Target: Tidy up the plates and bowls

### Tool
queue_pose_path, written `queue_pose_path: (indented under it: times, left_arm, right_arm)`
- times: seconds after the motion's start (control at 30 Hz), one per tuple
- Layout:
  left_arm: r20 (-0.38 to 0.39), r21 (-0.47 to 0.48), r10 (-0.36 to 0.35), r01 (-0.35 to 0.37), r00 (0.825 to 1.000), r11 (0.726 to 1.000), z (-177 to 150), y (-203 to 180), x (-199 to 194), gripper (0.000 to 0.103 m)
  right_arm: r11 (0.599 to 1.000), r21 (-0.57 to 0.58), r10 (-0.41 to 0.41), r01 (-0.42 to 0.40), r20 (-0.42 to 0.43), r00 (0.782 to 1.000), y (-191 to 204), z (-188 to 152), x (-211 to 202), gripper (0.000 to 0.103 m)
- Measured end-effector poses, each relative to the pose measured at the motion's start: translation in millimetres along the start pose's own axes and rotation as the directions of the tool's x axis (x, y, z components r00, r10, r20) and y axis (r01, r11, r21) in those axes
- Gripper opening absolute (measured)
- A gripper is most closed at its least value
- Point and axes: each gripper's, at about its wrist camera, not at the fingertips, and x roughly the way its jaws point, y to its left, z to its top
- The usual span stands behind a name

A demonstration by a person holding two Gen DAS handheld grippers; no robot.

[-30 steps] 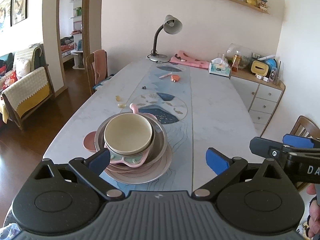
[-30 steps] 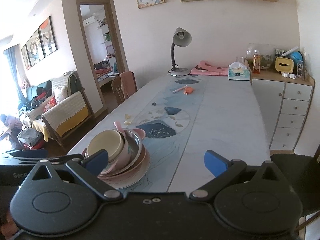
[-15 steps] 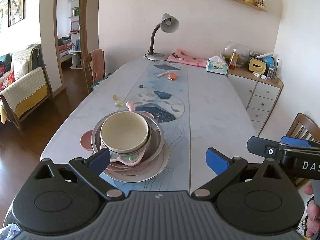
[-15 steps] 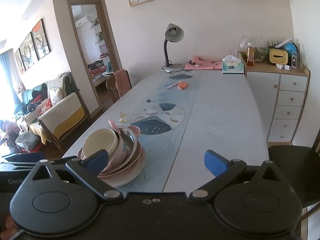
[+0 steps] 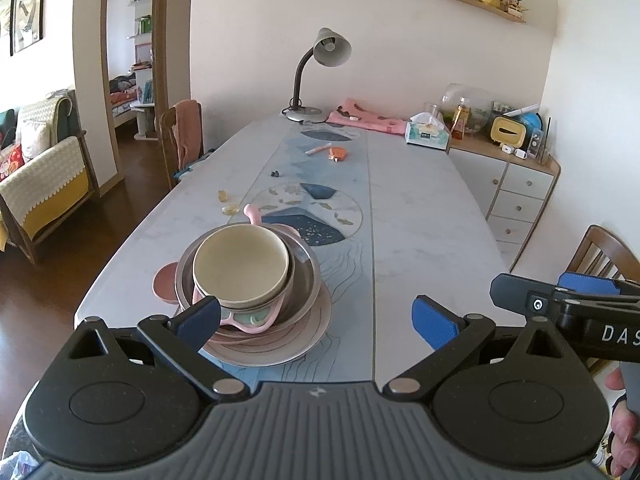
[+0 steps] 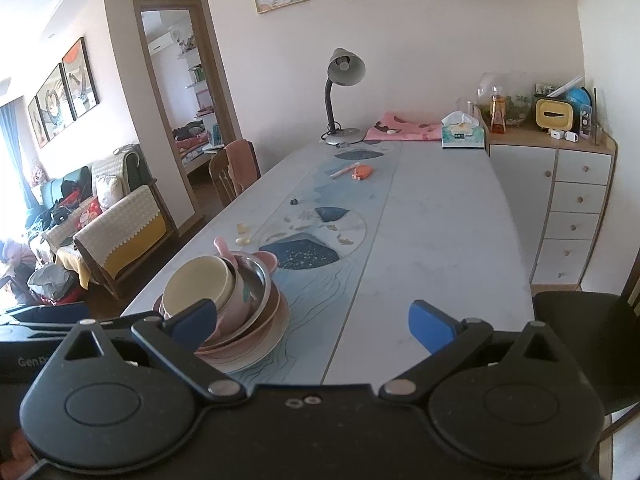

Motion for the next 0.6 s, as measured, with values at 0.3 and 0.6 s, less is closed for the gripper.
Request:
queue_pose_path:
  times: [0.3,0.6]
  left_arm:
    - [-0.002,-0.008,-0.005,0.005,1.0,1.0,0.5,-0.3,2.2,0.102]
    - [-0.014,-0.01,-0.009,0.009,1.0,1.0,3.3,-0.7,8.6,0.102]
  right_arm:
    - [1.0,0.001,-0.007,0.007,-0.004,1.0,-2.7,1.0,3.0,0.103]
    - [1.0,0.006,-0.011,0.011,-0.003,1.0,-6.0,1.2,5.0,0.103]
